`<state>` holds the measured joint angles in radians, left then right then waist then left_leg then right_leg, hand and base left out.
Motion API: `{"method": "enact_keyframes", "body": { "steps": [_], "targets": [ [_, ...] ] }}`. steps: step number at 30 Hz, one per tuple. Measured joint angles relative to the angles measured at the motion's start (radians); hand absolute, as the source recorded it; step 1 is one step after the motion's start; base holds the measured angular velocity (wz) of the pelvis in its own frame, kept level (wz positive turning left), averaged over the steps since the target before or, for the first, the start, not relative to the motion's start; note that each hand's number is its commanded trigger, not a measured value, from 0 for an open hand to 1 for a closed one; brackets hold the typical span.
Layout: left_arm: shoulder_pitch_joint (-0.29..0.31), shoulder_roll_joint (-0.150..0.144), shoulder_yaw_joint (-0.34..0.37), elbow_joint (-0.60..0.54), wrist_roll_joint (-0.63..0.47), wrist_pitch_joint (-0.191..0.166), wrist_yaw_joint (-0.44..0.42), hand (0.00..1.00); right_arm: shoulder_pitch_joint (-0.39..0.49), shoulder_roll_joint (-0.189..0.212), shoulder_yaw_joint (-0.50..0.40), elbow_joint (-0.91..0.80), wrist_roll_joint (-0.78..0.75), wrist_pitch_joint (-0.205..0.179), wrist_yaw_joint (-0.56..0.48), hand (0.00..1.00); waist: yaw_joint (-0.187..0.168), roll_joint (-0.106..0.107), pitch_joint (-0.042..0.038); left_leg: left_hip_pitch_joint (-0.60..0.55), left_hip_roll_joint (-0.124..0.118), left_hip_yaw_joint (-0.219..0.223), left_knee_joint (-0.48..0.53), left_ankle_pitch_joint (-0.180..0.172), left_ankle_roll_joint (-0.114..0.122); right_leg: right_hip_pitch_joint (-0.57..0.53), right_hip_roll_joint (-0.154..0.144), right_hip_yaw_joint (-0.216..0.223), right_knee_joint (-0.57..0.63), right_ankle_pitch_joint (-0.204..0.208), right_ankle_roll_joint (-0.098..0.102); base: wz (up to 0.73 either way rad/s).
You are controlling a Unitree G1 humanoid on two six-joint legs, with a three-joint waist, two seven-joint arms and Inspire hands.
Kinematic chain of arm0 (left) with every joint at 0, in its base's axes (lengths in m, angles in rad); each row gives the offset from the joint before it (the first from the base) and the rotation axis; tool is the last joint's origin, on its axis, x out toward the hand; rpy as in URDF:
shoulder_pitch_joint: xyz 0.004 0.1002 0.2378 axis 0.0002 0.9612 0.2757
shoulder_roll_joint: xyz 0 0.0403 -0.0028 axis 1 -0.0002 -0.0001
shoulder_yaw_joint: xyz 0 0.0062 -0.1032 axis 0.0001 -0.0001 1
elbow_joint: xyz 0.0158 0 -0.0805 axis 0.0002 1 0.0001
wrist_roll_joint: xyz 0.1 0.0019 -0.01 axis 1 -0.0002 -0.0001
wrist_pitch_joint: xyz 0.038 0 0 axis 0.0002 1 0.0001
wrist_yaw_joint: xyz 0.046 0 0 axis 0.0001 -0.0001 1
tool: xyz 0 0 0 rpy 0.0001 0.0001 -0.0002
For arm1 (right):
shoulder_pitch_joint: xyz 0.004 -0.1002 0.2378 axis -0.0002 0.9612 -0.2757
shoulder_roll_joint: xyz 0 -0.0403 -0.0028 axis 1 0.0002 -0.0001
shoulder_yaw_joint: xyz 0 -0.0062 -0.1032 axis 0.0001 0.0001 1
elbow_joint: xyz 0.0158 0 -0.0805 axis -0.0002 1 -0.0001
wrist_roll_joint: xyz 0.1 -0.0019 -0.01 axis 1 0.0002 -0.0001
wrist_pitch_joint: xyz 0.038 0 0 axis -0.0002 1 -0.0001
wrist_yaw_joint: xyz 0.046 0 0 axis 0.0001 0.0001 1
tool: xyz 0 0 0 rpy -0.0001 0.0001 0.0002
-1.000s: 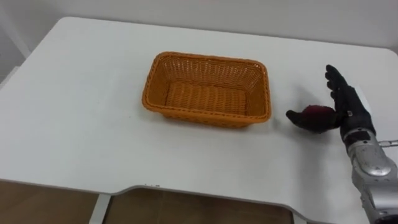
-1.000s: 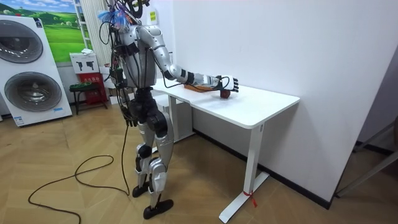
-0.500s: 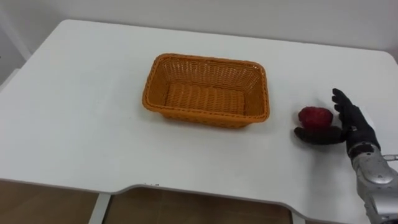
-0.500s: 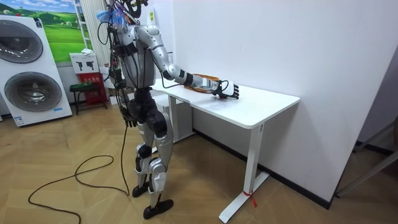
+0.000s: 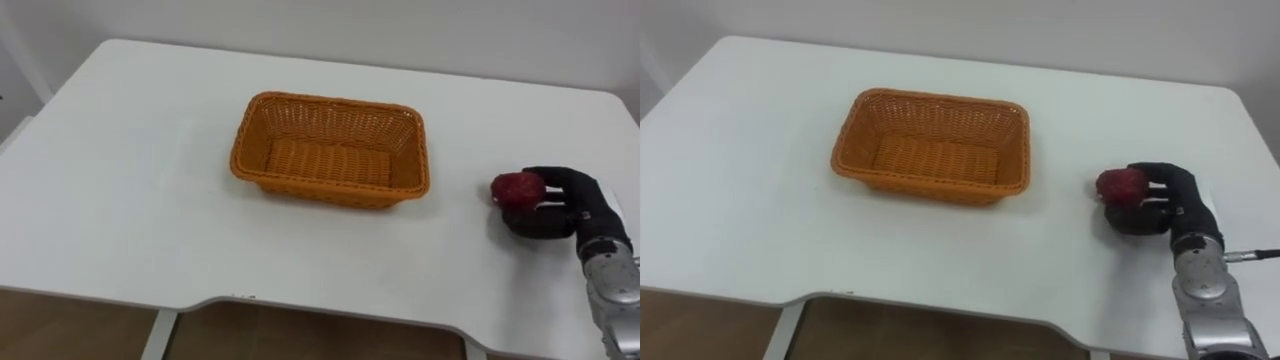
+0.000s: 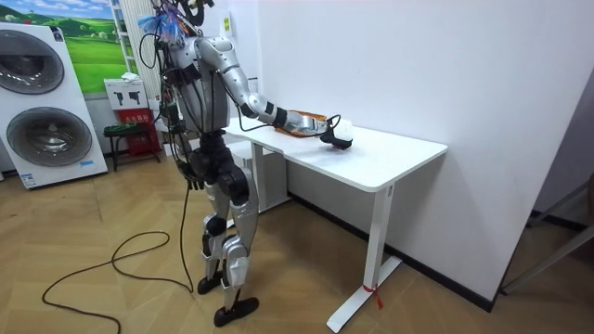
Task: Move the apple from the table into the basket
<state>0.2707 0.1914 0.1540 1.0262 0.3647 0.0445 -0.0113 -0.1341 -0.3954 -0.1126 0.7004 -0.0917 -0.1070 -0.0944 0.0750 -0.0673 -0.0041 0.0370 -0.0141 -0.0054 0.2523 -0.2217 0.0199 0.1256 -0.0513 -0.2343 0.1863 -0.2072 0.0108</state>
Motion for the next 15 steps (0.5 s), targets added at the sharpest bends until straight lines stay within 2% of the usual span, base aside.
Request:
{"method": "enact_keyframes", "body": {
  "steps": [9,15],
  "targets": [
    [-0.004,0.001,0.0,0.016,0.0,-0.001,0.0,0.0,0.008,0.003,0.002,-0.018,0.002,0.002,-0.018,1.0,0.003,0.001,0.0,0.0,0.0,0.003,0.001,0.0,0.0,-0.002,0.001,0.006,0.002,0.0,0.0,-0.01],
    [-0.01,0.001,-0.001,0.013,0.002,-0.008,0.003,0.0,0.035,0.019,0.003,-0.171,0.013,0.018,-0.018,1.0,-0.015,0.014,-0.0001,-0.009,0.001,0.011,-0.003,0.0,0.0,-0.014,0.001,0.013,0.002,0.001,0.0,-0.03]
  ]
}}
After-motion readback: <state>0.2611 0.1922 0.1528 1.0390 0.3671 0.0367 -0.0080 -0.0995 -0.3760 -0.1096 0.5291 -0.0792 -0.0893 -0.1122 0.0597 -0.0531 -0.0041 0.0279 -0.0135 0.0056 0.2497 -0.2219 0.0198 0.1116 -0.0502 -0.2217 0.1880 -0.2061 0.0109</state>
